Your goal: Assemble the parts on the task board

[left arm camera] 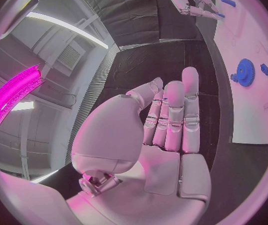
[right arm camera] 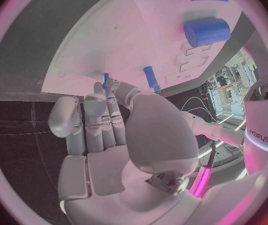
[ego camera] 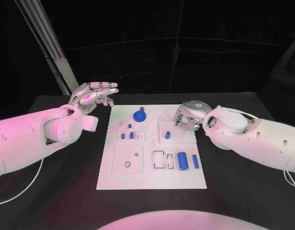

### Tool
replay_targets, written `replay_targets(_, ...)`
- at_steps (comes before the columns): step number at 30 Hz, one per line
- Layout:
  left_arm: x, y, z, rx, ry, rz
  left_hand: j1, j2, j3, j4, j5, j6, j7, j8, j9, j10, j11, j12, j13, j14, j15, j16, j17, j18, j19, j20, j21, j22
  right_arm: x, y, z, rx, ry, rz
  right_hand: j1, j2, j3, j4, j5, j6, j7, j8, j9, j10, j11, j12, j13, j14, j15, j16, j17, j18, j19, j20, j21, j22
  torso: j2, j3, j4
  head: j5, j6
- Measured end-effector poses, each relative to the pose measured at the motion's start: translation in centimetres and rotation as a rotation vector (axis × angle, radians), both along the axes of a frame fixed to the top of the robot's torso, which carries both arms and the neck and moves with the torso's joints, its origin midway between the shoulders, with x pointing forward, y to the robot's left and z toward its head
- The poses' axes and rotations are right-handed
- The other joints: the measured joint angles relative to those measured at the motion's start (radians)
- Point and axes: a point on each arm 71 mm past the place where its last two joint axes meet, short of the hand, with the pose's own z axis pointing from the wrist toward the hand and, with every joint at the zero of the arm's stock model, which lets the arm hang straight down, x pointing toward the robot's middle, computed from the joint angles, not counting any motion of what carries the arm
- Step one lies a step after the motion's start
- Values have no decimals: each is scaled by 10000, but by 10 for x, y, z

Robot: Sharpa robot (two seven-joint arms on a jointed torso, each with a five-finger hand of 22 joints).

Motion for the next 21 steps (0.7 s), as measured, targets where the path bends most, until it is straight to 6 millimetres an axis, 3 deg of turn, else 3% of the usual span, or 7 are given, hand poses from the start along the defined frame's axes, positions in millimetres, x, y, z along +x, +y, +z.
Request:
replay_targets(7,0,2,0,19,0,45,0,0,0,0,0,0,0,0,0,0,0,0,1,0,0,0,0,0,0,0,0,1,-11,-1,9,484,66,109,0,0,1,2,-1,0,0,0,-1,-1,0,0,-8,0,0,-1,10,1,0,0,0,0,-1,-5,-1,5,-6)
replay_targets(16,0,1,0,14,4,27,0,0,0,0,0,0,0,0,1,-35,36,0,1,0,0,0,1,-1,0,0,0,2,-31,30,35,1913,-381,1069,43,43,51,-47,-18,35,36,0,-2,-2,2,-36,6,0,0,149,143,2,0,0,78,135,2,5,-6,41,4)
replay_targets(21,1,0,0,9,6,12,0,0,30,-29,0,0,0,0,1,-35,36,-1,1,0,0,0,1,-1,1,-1,0,2,-36,45,41,2410,-488,1458,55,55,51,-47,-19,35,36,0,-3,-3,2,-37,6,0,1,149,151,2,0,1,78,141,2,-7,13,137,5)
